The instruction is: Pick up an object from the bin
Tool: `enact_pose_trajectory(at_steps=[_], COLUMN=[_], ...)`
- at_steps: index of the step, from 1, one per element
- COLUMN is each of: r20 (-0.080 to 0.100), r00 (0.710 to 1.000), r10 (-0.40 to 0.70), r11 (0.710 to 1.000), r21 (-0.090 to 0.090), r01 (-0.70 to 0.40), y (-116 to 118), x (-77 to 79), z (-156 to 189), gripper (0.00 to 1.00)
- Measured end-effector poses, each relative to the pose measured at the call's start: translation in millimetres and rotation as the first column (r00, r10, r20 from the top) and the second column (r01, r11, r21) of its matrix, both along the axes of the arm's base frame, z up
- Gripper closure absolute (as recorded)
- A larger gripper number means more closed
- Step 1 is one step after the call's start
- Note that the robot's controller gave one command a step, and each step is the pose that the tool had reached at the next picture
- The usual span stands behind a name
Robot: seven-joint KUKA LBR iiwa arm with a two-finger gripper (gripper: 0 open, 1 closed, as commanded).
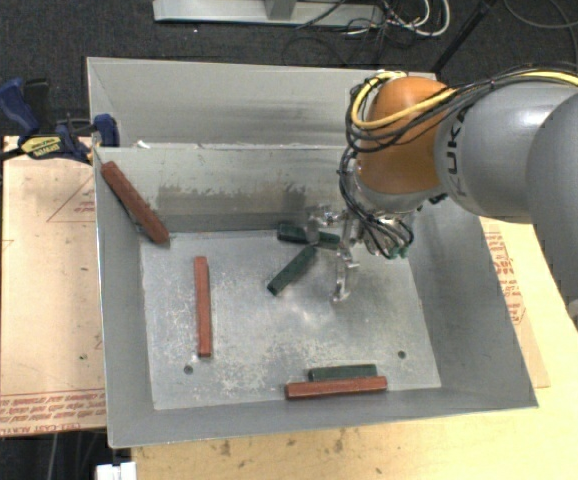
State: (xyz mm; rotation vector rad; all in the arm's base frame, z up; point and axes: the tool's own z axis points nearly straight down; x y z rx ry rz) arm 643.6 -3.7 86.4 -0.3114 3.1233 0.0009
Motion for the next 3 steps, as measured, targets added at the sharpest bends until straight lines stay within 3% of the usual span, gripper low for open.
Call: enact_pose_trajectory(at_steps=[1,2,3], r20=[0.0,0.0,0.003], r00=[0.99,0.99,0.982], r10=[0.141,0.141,0.188], r11=[0.99,0.99,0.982], r21=[0.001,0.001,0.0], r01=[-0.141,-0.141,-0.188], y=[68,68,70], x=[-9.9,-9.9,-17.6], z=[-15,-15,140], gripper=[1.0,1.0,1.0])
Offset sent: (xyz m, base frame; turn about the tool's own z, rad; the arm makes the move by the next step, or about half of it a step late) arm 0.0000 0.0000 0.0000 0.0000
